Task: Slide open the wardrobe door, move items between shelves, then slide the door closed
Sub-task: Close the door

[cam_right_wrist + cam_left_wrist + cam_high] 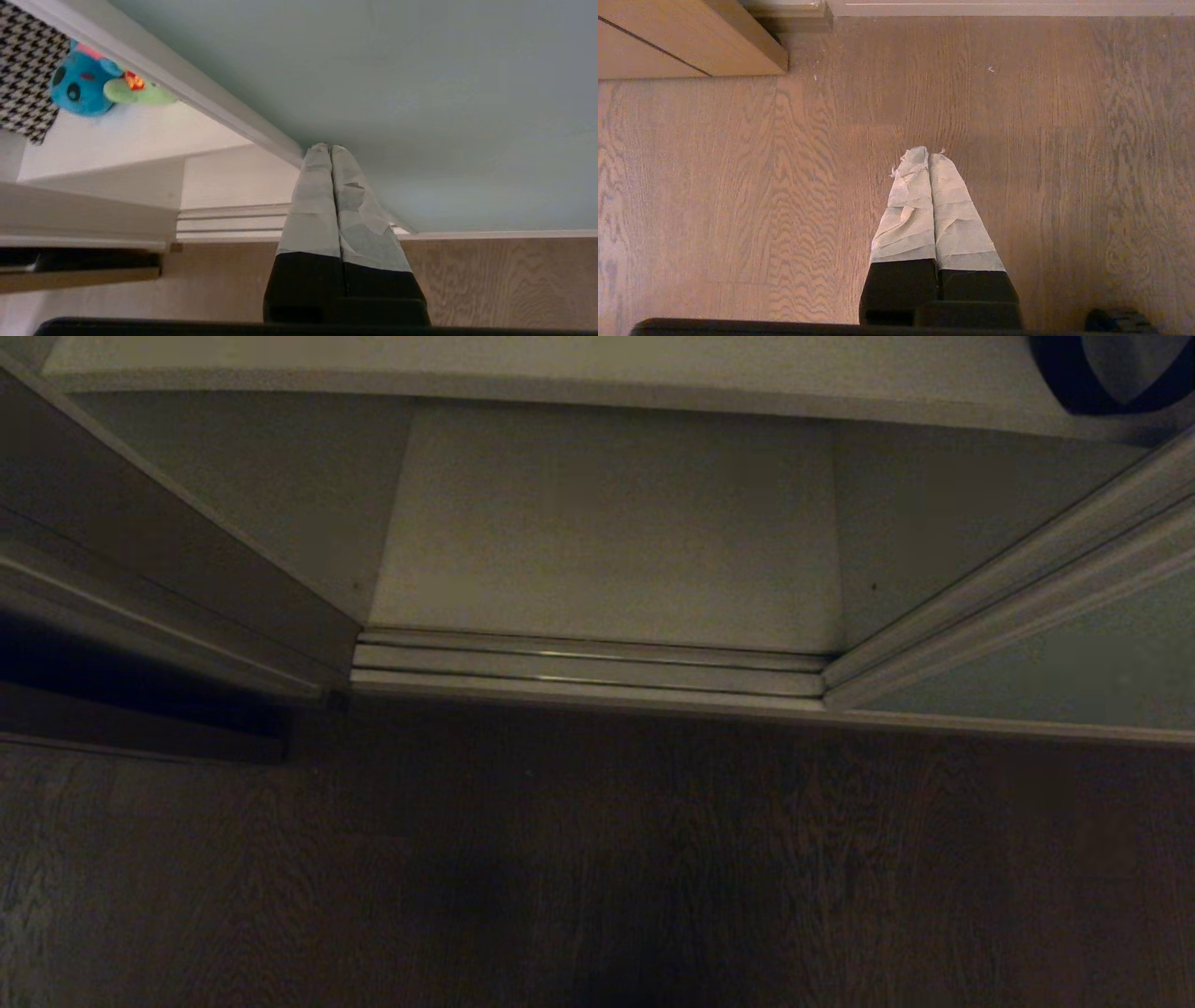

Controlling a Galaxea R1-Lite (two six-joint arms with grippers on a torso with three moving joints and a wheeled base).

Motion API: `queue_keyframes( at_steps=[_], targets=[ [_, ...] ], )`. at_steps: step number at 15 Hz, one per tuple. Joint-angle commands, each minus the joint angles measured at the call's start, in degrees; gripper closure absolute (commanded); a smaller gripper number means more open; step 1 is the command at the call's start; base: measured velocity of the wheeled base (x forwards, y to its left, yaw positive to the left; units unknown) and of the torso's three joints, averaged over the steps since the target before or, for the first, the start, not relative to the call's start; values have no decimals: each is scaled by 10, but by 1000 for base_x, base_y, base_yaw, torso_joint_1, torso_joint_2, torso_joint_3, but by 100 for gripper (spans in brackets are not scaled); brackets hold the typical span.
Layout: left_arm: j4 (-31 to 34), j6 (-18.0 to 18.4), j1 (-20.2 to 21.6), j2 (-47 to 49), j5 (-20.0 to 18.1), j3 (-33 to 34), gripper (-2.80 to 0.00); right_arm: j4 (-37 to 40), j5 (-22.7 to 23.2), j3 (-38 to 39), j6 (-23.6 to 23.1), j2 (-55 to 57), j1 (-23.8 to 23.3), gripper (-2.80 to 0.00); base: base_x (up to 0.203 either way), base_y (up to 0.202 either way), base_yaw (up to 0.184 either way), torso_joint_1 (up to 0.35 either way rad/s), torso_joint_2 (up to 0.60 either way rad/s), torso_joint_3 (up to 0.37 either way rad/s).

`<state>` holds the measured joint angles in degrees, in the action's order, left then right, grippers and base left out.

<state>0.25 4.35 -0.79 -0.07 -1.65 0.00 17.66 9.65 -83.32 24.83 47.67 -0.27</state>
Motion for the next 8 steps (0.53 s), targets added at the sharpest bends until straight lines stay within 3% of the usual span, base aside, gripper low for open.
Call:
queue_keyframes(
  at_steps=[1,6,8],
  targets=[
    [0,0,0,1,0,0,0,-1,16,6,-1,5,0,0,0,0,0,0,0,0],
    [0,0,0,1,0,0,0,-3,53,6,-16,30,-4,0,0,0,0,0,0,0],
    [0,0,0,1,0,0,0,-3,88,-2,-48,45,-5,0,0,0,0,0,0,0]
  ],
)
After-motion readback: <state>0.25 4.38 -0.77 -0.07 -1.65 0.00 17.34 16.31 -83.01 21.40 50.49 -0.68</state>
